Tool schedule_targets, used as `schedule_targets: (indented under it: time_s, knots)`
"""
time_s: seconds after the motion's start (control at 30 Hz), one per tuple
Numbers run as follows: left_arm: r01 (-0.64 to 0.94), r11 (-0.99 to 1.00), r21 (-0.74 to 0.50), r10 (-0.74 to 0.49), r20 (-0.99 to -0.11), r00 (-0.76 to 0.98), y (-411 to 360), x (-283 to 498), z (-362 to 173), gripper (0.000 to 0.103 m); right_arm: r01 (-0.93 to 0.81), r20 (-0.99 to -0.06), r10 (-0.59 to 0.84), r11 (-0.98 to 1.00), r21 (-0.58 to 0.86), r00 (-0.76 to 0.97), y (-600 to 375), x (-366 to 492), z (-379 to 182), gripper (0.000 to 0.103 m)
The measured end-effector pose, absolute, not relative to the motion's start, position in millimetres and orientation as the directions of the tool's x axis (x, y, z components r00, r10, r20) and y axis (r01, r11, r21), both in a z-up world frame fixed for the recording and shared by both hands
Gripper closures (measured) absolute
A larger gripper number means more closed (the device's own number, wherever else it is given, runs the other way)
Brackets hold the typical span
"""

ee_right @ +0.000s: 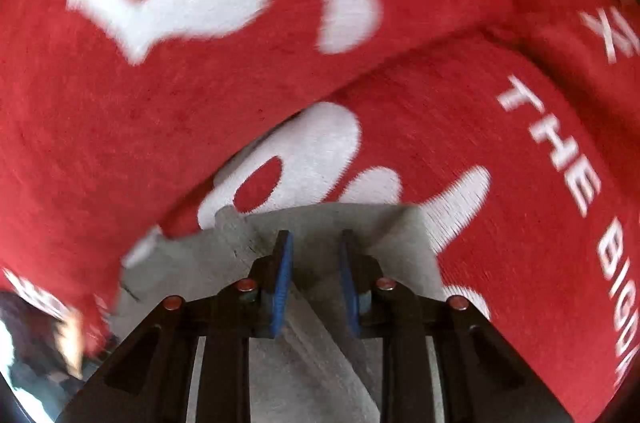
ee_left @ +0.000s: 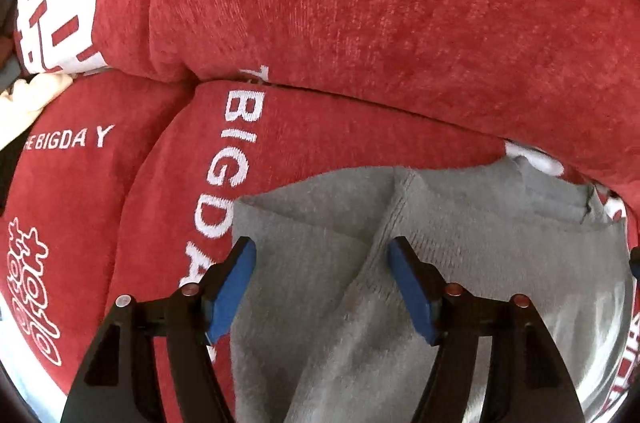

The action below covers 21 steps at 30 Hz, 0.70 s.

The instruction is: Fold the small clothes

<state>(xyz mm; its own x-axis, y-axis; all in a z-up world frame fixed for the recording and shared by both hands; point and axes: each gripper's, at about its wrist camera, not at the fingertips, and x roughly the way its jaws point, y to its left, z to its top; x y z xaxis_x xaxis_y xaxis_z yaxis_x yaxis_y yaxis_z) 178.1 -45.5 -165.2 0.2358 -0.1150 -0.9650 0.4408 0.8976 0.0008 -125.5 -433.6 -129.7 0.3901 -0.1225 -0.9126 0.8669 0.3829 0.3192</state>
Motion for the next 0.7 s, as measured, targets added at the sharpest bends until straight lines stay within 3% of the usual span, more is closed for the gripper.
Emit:
schedule_targets:
  time_s: [0.33,0.43,0.7]
  knots:
    - [0.533,0.845,-0.032,-0.142,-0.975,0.168,-19,135,-139,0.033,0.789,-0.902,-0.078,0.522,0.326,0.424,-376,-134,-89,0.069]
    - [0.546,0.836,-0.049,-0.142,-0.981,0.130,-10,112,-138,0.033,0.766,-0.903,-0.027,0.541,0.347,0.429,-350,-137,-90,0.063]
    - [0.588,0.804,-0.090,-0.151,-0.987,0.056,9,72,-131,0.033,0.749,-0.919,0.078,0.555,0.363,0.387,-292,-154,-112,0.062]
